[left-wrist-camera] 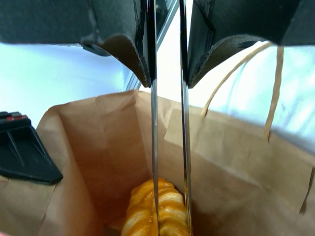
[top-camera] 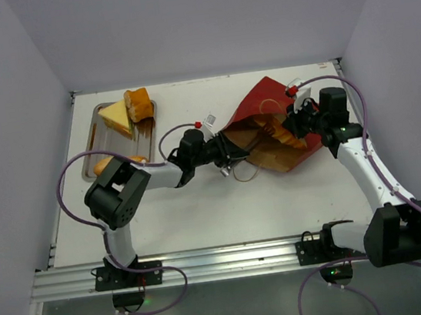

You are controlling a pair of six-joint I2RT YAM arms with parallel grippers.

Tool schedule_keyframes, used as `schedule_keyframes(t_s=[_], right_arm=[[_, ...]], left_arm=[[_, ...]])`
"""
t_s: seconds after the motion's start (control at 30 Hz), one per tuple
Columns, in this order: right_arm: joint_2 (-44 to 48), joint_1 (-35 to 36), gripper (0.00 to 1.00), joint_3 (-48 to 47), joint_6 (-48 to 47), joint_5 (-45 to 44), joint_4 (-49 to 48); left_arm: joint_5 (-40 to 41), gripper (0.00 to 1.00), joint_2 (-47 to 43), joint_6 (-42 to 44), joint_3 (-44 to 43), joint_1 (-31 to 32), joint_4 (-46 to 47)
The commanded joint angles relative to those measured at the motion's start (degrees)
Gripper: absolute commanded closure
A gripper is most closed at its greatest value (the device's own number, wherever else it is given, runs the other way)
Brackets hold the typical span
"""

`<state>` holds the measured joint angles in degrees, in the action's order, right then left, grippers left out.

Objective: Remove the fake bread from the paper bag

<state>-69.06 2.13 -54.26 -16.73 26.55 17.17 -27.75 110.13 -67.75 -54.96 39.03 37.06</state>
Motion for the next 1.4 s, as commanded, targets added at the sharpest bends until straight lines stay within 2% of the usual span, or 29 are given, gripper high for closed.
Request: schedule_keyframes(t_s=[0.0, 0.63, 0.97, 1.2, 1.37], right_arm=[[0.94, -0.11, 0.98, -0.85, 0.38, 0.09, -0.47], [0.94, -0.20, 0.98, -0.41, 0.65, 0.26, -1.17], [-0.29, 0.24, 0.99, -0.06, 5.21, 1.05, -3.28], [-0.64, 0.33, 1.00, 1.52, 10.40, -5.70, -7.49], [-0.99, 0.51, 1.00, 1.88, 10.93, -6.95, -7.85]], left_arm=[[1.03, 1.00, -5.35, 1.13, 1.60, -0.27, 2.23], [7.62, 1.00, -23.38, -3.36, 19.97, -0.18, -0.50], [4.72, 1.00, -23.64, -2.22, 21.82, 1.14, 2.93], [4.02, 1.00, -28.73, -1.25, 23.84, 1.23, 1.27], [5.16, 1.00, -34.62, -1.51, 27.53, 1.14, -0.05]])
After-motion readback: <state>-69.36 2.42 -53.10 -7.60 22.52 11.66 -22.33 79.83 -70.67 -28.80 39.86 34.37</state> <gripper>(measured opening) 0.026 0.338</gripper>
